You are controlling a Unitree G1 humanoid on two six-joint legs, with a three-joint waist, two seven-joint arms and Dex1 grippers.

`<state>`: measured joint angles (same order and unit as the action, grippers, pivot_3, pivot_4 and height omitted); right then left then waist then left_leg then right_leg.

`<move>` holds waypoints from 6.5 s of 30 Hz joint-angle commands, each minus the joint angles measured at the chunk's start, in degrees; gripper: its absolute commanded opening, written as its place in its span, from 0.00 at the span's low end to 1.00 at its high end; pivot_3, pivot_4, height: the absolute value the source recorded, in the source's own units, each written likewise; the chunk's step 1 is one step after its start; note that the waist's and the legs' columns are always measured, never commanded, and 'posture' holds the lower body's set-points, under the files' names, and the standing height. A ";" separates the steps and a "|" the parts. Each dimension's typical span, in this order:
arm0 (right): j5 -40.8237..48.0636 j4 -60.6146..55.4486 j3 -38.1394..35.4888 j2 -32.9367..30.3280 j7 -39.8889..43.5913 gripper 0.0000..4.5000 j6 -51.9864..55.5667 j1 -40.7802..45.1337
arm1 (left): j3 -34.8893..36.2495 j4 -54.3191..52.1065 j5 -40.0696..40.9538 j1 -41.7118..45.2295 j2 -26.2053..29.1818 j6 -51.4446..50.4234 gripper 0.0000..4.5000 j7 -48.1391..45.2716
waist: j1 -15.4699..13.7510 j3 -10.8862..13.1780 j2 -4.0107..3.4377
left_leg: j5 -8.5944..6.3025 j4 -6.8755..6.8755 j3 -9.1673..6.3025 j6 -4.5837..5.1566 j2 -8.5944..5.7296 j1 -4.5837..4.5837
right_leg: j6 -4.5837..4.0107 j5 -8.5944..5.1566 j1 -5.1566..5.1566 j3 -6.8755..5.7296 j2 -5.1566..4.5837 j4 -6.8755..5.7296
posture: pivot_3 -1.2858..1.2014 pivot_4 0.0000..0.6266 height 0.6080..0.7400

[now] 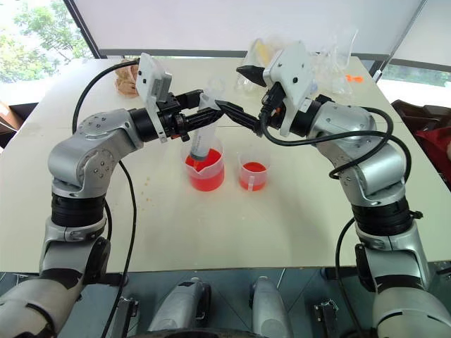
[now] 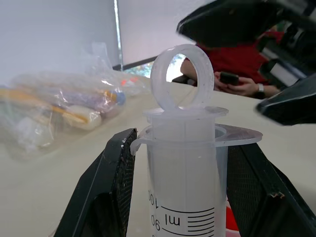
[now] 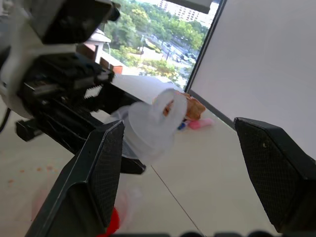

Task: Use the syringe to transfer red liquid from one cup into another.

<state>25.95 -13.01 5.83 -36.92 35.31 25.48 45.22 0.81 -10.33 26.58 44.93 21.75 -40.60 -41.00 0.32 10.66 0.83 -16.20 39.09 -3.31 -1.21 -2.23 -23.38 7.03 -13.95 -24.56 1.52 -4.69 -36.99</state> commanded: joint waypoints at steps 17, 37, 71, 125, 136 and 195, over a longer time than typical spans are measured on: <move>-4.83 -2.16 -3.36 1.14 5.74 0.82 -0.21 0.56 | -0.76 2.53 -4.23 -2.05 -2.52 10.34 0.46 5.64 | 0.30 0.00 -0.01 | 0.00 -0.02 -0.04 0.00 -0.01 0.01 | 0.00 0.00 0.01 -0.02 0.02 0.00 | 0.52 0.24 1.00; -13.59 10.30 -0.22 7.98 3.54 0.82 -6.62 5.28 | -3.16 -2.15 -5.31 -7.39 -3.88 12.98 0.46 6.58 | 0.44 0.00 -0.01 | 0.00 -0.03 -0.04 -0.01 -0.01 0.02 | 0.00 0.00 0.01 -0.03 0.02 -0.01 | 0.52 0.24 1.00; -21.81 12.43 4.56 10.23 4.13 0.01 -7.13 6.45 | -0.65 -3.49 -3.83 -9.64 -6.94 14.74 0.45 9.46 | 0.42 0.01 -0.04 | 0.01 -0.06 -0.08 -0.03 -0.02 0.02 | 0.00 0.00 0.01 -0.04 0.01 0.02 | 0.52 0.24 1.00; -2.35 1.47 -18.33 3.34 0.21 0.93 0.53 -1.31 | 1.63 1.96 -2.91 -8.70 -7.09 16.27 0.45 12.00 | 0.72 0.02 -0.05 | 0.00 -0.15 -0.08 0.00 0.00 0.04 | -0.01 0.00 0.04 -0.05 0.02 0.10 | 0.52 0.24 1.00; -3.65 1.94 -22.96 -3.94 -2.54 0.93 0.42 -0.41 | 1.31 3.72 3.67 6.67 -12.47 13.36 0.45 11.25 | -0.04 0.05 -0.06 | -0.02 -0.13 -0.06 0.06 -0.04 -0.03 | 0.00 0.00 0.10 -0.06 -0.01 0.31 | 0.52 0.24 1.00; -0.58 -9.48 -13.15 -6.81 3.90 0.01 6.42 -8.46 | -8.09 15.74 -5.06 2.90 -25.55 25.91 0.45 4.53 | -1.03 0.05 -0.10 | -0.07 -0.21 0.02 0.16 -0.02 -0.04 | 0.01 0.01 0.20 -0.08 0.03 0.68 | 0.52 0.24 1.00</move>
<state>23.75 -20.59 -8.12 -44.25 38.55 30.46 37.93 -8.33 7.60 20.52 45.01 -2.61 -16.89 -36.97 -0.71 10.70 0.73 -16.27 38.88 -3.29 -1.05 -2.25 -23.42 7.05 -13.94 -24.36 1.45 -4.65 -36.31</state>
